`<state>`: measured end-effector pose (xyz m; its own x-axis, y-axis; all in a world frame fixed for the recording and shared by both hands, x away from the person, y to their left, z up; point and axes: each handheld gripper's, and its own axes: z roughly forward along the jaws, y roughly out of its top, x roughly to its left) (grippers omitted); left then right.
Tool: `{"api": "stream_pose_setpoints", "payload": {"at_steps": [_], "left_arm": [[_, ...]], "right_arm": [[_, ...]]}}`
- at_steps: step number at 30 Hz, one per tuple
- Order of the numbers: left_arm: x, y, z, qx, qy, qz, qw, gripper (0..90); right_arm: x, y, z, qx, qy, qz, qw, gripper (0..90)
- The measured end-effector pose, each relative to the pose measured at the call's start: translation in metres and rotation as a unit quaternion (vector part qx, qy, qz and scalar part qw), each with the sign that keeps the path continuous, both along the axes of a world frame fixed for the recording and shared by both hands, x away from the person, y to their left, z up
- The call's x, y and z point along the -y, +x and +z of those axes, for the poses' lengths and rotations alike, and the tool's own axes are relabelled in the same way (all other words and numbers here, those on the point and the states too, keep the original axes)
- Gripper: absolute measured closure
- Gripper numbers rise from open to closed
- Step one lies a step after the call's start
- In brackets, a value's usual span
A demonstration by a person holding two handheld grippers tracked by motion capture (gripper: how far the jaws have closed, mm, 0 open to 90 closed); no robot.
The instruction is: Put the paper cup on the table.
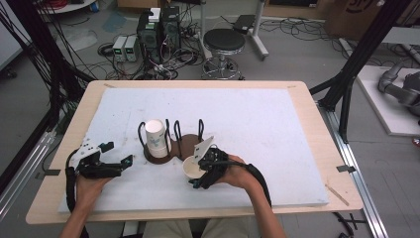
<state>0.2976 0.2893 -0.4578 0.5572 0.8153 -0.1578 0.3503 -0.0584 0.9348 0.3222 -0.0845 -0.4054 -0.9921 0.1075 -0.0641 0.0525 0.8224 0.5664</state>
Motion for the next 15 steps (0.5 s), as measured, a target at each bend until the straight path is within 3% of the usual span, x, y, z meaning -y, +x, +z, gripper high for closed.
{"api": "stream_pose_setpoints", "payload": {"at_steps": [15], "left_arm": [[-0.0004,0.0001,-0.0001,0.0,0.0,-0.001,1.0,1.7]], "right_arm": [[-0.0044,0.0007,-0.004,0.001,0.0,-0.006,1.0,28.3]]}}
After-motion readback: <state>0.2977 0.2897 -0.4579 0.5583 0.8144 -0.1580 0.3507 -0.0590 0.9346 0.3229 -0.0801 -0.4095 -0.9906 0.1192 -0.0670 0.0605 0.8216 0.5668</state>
